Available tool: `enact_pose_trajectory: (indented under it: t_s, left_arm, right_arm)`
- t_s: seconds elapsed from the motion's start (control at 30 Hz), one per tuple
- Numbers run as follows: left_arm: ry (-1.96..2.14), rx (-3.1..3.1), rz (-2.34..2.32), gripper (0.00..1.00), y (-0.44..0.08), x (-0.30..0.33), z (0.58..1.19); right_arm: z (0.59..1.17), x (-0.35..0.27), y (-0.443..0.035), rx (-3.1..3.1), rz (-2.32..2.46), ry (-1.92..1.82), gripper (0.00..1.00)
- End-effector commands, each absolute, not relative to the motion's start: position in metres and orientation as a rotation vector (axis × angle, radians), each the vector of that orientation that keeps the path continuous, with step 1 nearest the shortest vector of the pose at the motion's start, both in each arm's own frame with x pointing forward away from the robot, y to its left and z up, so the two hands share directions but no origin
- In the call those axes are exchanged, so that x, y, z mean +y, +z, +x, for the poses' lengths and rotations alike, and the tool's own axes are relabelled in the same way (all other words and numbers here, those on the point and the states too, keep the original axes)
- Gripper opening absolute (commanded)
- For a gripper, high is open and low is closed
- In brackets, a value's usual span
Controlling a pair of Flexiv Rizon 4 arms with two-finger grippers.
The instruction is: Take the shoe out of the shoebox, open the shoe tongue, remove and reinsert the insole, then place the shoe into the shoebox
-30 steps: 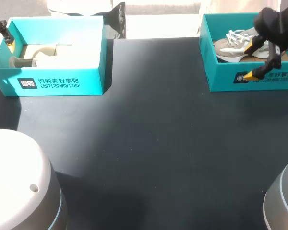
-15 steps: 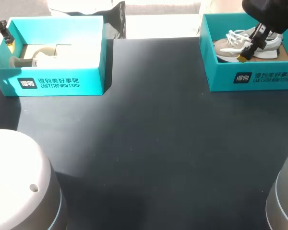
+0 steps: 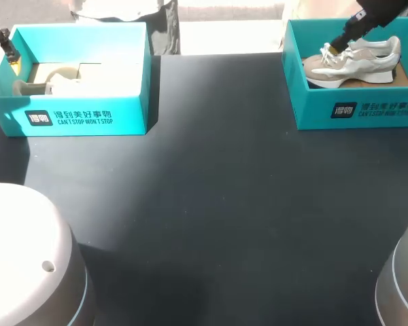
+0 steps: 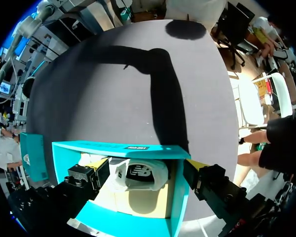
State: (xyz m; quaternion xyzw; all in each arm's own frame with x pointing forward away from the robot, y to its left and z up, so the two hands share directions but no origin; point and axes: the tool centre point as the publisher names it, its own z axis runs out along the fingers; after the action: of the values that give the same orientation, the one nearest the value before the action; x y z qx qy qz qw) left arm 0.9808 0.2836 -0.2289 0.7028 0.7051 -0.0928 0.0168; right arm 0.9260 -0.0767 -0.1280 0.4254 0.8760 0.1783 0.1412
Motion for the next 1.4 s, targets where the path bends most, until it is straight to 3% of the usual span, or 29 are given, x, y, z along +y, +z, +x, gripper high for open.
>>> enact_pose_trajectory:
  t_s: [0.03, 0.2, 0.7, 0.93, 1.4]
  left_arm:
    - [-0.284, 2.192, 2.186, 1.00, -0.229, 0.284, 0.980]
    - [-0.284, 2.192, 2.186, 1.00, -0.229, 0.284, 0.980]
    - [-0.284, 2.192, 2.186, 1.00, -0.229, 0.284, 0.980]
    - [-0.284, 2.192, 2.186, 1.00, -0.229, 0.284, 0.980]
    - [-0.284, 2.192, 2.186, 1.00, -0.229, 0.284, 0.980]
  right_arm:
    - [0.985, -0.089, -0.131, 2.281, 1.684, 0.384, 1.00]
    - [1.003, -0.132, -0.142, 1.984, 2.051, 0.281, 1.00]
    - [1.003, -0.132, -0.142, 1.984, 2.051, 0.281, 1.00]
    - [1.067, -0.148, -0.168, 1.957, 2.068, 0.198, 1.00]
    - [1.157, -0.253, -0.208, 1.871, 2.112, -0.045, 1.00]
